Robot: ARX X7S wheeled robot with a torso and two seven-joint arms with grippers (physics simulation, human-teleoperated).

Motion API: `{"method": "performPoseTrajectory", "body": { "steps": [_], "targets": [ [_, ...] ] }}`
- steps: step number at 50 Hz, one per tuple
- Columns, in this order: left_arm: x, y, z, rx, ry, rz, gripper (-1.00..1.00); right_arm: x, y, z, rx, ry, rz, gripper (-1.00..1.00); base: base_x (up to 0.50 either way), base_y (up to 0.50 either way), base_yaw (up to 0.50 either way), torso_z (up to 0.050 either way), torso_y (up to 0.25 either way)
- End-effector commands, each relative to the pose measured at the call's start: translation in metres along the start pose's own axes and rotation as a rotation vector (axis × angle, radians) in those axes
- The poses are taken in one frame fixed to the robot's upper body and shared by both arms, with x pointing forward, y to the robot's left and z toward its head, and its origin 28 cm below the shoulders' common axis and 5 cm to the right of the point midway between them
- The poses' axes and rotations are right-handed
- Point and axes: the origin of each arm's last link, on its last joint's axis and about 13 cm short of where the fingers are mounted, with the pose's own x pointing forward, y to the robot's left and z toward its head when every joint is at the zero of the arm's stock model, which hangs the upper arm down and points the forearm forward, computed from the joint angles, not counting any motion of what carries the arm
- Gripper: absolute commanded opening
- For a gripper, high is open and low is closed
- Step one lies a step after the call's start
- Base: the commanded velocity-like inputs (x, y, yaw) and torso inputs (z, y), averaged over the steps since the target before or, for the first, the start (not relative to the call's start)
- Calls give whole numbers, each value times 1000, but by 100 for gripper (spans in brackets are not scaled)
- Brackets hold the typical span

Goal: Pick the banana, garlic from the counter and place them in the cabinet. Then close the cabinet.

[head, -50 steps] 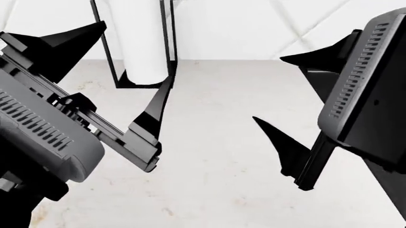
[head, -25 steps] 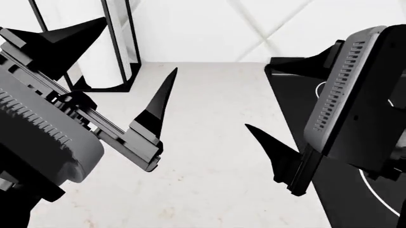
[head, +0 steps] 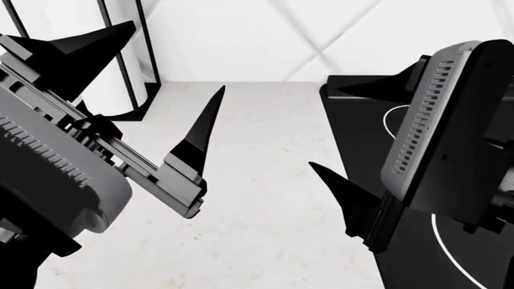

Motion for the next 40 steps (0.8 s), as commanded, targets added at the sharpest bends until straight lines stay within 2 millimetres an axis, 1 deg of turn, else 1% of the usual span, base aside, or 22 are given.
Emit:
{"method": "performPoseTrajectory", "body": {
  "steps": [1,12,17,27,34,40],
  "targets": [
    [0,-1,2,2,0,-1,100,-1,0,1,-6,-4,4,100,329,-244,0,0,0],
    [0,0,2,3,0,-1,100,-4,0,0,19,-13,8,100,24,-46,0,0,0],
    [0,0,2,3,-1,-1,100,-4,1,0,23,-11,14,100,-79,-368,0,0,0],
    [-1,0,1,2,-1,1,100,-9,3,-2,27,-4,-2,100,0,0,0,0,0],
    [-3,0,1,2,4,4,100,-12,5,-14,113,65,-20,100,0,0,0,0,0],
    [-2,1,0,5,7,5,100,-24,5,-20,151,102,-67,100,0,0,0,-2,0]
  ]
}}
